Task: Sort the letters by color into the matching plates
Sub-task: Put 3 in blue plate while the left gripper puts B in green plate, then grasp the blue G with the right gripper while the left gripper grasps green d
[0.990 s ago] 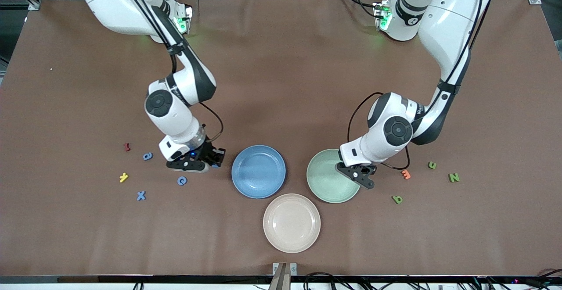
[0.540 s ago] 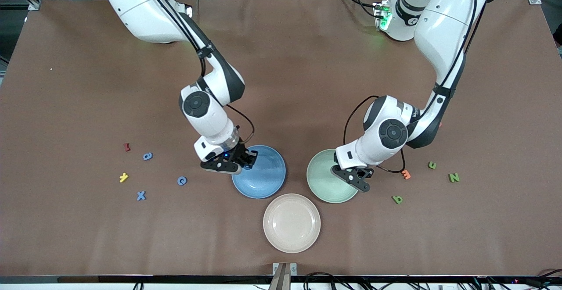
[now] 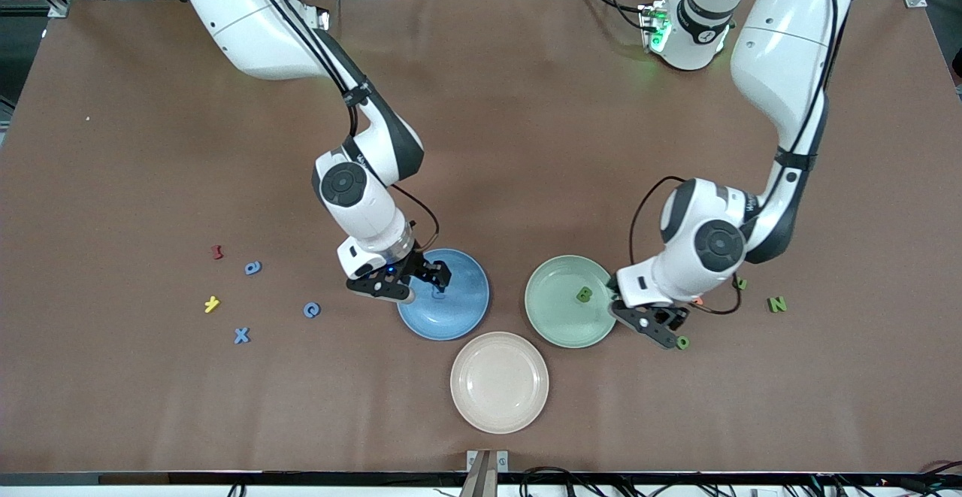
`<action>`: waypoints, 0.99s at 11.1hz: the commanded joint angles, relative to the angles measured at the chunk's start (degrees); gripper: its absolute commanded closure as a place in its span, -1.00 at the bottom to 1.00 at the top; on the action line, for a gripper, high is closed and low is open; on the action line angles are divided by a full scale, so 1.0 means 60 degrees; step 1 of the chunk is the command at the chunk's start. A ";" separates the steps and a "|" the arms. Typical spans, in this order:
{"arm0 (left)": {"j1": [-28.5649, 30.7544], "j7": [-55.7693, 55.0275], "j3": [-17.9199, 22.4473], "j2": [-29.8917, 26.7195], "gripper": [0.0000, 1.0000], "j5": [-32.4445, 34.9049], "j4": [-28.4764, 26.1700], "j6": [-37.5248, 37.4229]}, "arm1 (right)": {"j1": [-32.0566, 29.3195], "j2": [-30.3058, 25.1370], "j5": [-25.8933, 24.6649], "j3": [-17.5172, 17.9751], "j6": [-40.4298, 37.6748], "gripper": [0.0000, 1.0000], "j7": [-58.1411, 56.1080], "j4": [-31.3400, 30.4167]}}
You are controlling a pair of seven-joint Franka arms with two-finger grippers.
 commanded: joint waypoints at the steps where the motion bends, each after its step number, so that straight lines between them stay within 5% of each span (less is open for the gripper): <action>1: -0.0019 0.2181 0.0803 0.0025 -1.00 -0.0749 0.0107 -0.0055 | -0.0947 -0.0334 -0.0082 -0.0211 -0.0197 -1.00 -0.1536 -0.0729; 11: 0.0215 0.3271 0.1128 0.1079 -1.00 -0.0926 0.0868 0.0456 | -0.2282 -0.0101 -0.0126 -0.0712 -0.1004 -1.00 -0.2918 -0.1023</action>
